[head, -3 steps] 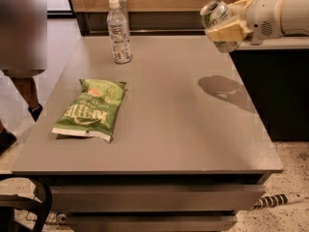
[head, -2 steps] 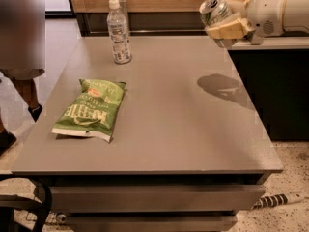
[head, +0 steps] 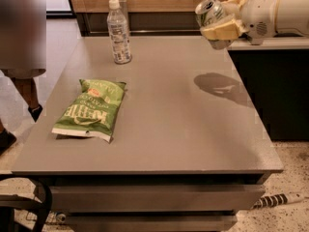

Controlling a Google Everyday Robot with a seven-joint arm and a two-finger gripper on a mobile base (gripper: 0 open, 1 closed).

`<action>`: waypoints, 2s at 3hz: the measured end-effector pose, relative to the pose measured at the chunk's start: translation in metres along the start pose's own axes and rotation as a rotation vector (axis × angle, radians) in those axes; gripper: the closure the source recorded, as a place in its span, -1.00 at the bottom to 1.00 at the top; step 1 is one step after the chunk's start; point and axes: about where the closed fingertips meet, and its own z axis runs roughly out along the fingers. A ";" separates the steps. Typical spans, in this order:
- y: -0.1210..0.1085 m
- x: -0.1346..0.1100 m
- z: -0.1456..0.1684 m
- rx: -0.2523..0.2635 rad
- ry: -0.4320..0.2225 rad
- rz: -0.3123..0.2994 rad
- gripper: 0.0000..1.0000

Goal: Place 7up can upright

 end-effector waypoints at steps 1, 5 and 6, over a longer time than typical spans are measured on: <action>-0.005 0.024 0.027 -0.015 -0.067 0.121 1.00; 0.009 0.049 0.075 -0.061 -0.326 0.243 1.00; 0.018 0.055 0.088 -0.082 -0.334 0.270 1.00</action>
Offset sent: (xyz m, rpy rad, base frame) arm 0.0494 0.0058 -0.0671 0.2866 0.1235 0.0005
